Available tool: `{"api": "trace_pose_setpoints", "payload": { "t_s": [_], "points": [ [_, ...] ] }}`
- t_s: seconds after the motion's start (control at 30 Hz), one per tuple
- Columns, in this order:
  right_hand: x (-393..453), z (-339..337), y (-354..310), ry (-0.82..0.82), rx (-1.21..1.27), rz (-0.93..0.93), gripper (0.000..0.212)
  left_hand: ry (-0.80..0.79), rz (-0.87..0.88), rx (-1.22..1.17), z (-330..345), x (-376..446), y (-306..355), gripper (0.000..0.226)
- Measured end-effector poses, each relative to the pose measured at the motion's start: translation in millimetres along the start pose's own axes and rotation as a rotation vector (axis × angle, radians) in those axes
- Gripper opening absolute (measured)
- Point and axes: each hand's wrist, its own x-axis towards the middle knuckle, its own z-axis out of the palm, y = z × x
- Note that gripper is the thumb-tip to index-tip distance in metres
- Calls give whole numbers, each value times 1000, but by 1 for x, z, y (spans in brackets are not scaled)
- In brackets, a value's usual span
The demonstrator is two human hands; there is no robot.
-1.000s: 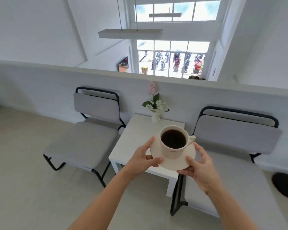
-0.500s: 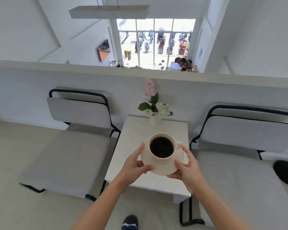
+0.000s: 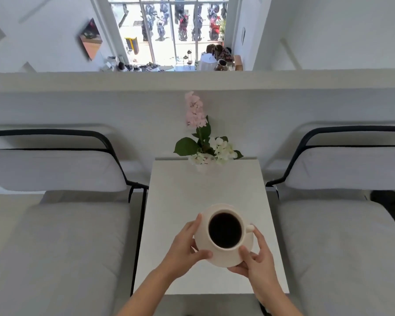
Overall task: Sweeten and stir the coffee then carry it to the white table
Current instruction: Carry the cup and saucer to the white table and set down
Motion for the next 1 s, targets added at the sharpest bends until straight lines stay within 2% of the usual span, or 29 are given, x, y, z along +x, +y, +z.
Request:
{"api": "trace_pose_setpoints", "payload": {
  "t_s": [0.23, 0.33, 0.57, 1.0],
  "points": [
    [77, 0, 69, 5, -21, 81, 61, -14, -75, 23, 17, 55, -83, 95],
    [105, 0, 97, -18, -50, 103, 61, -3, -117, 38, 22, 71, -117, 101],
    [150, 7, 144, -47, -200, 117, 60, -13, -155, 123, 28, 105, -181, 105],
    [177, 10, 177, -68, -451, 88, 62, -24, -169, 245, 37, 123, -218, 107]
  ]
}}
